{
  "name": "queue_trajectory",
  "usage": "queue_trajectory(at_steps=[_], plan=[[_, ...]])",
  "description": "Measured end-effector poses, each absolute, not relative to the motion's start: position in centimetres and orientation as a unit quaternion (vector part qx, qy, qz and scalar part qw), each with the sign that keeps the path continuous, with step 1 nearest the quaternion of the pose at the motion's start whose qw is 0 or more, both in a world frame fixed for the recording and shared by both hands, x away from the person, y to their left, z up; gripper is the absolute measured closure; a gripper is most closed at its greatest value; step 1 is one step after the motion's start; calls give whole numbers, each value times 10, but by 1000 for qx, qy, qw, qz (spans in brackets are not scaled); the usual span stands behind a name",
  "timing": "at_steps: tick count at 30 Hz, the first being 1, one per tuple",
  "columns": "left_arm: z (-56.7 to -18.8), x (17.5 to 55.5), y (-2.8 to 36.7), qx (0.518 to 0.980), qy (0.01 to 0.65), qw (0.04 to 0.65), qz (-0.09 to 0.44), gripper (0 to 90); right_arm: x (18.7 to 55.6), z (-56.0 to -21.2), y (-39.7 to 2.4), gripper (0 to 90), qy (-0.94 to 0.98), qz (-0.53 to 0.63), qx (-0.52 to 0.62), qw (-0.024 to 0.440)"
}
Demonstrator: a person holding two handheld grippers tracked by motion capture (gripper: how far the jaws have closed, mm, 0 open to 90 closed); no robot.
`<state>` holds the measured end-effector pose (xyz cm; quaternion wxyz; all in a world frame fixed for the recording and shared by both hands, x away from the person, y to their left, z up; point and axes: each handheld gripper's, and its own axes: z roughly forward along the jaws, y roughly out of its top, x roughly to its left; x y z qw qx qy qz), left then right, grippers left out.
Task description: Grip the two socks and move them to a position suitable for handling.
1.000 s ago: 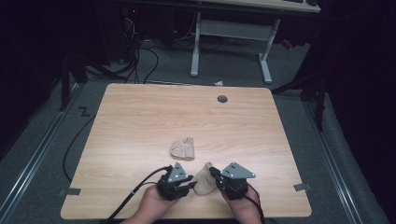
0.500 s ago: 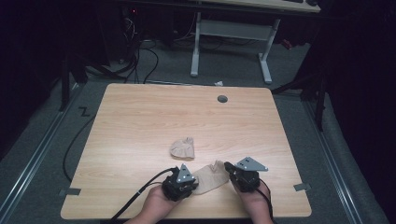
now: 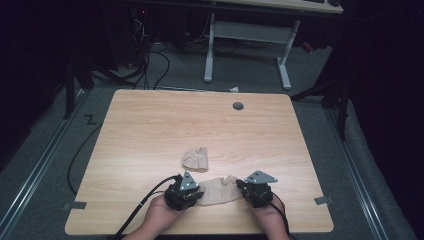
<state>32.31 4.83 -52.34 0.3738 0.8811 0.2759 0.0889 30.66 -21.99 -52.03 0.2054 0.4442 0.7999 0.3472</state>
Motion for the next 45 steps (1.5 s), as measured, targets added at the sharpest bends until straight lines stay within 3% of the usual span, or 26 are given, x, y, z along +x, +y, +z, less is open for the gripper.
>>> queue_trajectory(at_steps=[14,16,20,24,29,35,45], plan=[[-520,311,92,890,273,357,83,710,290,-525,-193,876,833,348,397,168],[-519,310,96,888,279,359,76,674,289,-524,-193,865,832,351,395,167],[-504,315,112,848,312,423,74,623,287,-513,-195,825,815,378,400,181],[-498,321,124,835,327,434,88,590,287,-504,-191,781,807,389,400,195],[-495,339,156,813,373,428,132,572,300,-495,-175,731,806,393,394,205],[-496,351,180,798,404,420,150,565,328,-491,-154,704,811,383,390,207],[-499,354,186,793,416,422,140,563,382,-497,-99,647,830,346,393,194]])
